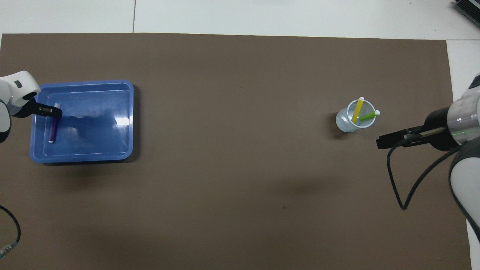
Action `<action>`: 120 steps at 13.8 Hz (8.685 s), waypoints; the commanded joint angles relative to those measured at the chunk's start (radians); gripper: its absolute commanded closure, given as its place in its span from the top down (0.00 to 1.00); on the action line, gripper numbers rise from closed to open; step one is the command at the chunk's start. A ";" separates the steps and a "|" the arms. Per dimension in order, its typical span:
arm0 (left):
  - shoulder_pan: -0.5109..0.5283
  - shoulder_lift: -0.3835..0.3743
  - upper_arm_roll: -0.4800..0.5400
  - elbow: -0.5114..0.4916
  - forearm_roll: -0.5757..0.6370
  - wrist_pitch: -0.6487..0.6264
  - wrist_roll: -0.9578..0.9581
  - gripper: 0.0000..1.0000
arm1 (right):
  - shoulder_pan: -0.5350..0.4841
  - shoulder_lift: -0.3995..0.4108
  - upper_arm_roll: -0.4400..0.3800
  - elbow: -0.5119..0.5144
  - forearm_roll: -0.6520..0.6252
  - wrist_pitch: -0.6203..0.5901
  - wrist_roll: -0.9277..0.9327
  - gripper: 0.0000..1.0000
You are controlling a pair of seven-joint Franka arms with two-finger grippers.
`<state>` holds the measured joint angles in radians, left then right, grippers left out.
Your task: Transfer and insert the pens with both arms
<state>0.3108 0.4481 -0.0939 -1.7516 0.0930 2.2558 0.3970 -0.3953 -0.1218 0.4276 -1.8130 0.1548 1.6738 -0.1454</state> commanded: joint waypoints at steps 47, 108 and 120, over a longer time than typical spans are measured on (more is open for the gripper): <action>-0.281 -0.109 -0.030 0.044 -0.626 -0.426 -1.094 0.00 | 0.029 -0.036 0.005 -0.060 0.009 0.012 0.142 1.00; -0.740 -0.149 -0.083 -0.129 -1.437 0.036 -1.635 0.00 | 0.306 0.156 0.007 -0.170 0.411 0.544 0.400 0.17; -0.743 -0.150 -0.081 -0.112 -1.425 0.047 -1.635 0.48 | 0.306 0.157 0.007 -0.167 0.411 0.546 0.412 0.00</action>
<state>-0.4177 0.3234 -0.1817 -1.8514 -1.3196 2.2809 -1.2377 -0.0867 0.0330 0.4297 -1.9907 0.5527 2.2255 0.2548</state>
